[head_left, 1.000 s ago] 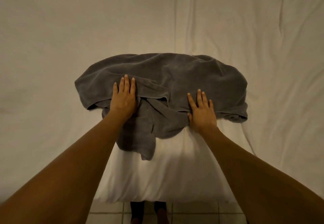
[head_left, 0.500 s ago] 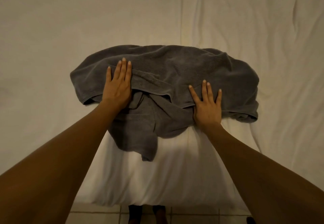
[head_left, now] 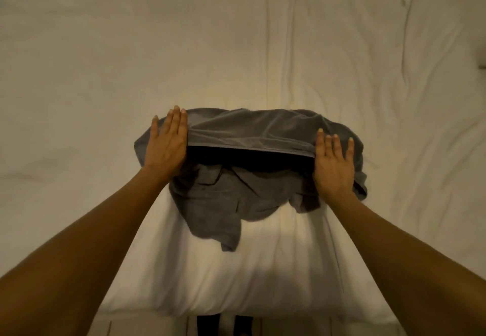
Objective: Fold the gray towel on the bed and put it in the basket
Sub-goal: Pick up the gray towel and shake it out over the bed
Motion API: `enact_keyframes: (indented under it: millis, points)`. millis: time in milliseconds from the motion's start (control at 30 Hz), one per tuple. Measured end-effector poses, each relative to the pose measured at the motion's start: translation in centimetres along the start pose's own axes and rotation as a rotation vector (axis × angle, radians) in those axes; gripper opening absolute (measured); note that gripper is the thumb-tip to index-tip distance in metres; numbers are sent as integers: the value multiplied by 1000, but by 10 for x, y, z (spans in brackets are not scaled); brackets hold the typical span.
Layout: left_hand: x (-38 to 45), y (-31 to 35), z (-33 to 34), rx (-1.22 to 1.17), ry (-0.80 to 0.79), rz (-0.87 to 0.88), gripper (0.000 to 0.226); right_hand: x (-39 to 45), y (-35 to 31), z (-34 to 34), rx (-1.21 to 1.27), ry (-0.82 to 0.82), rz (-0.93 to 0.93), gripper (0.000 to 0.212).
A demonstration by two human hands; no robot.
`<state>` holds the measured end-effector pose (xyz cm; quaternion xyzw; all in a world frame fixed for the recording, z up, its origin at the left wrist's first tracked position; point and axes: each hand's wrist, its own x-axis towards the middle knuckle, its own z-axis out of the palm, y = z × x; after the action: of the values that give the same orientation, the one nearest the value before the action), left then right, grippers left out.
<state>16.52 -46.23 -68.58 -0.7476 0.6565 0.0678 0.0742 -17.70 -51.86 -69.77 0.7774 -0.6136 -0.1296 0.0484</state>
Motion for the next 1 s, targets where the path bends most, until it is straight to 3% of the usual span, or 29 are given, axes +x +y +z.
enact_keyframes:
  millis: [133,300,467,633,1000]
  points:
    - [-11,-11,-4,2,1,-42,77,7,0,-10,-77,-38,104,65]
    - [-24,-41,8,-33,-17,-212,63,2,24,-7,-87,-65,180,68]
    - [-29,-54,12,-78,-32,-142,60,-22,53,7,-33,-137,208,60]
    - [-25,-46,16,-102,-42,-206,62,-32,61,16,38,-170,286,63]
    - [-29,-30,3,-254,-37,-103,59,-41,58,7,239,-69,100,60]
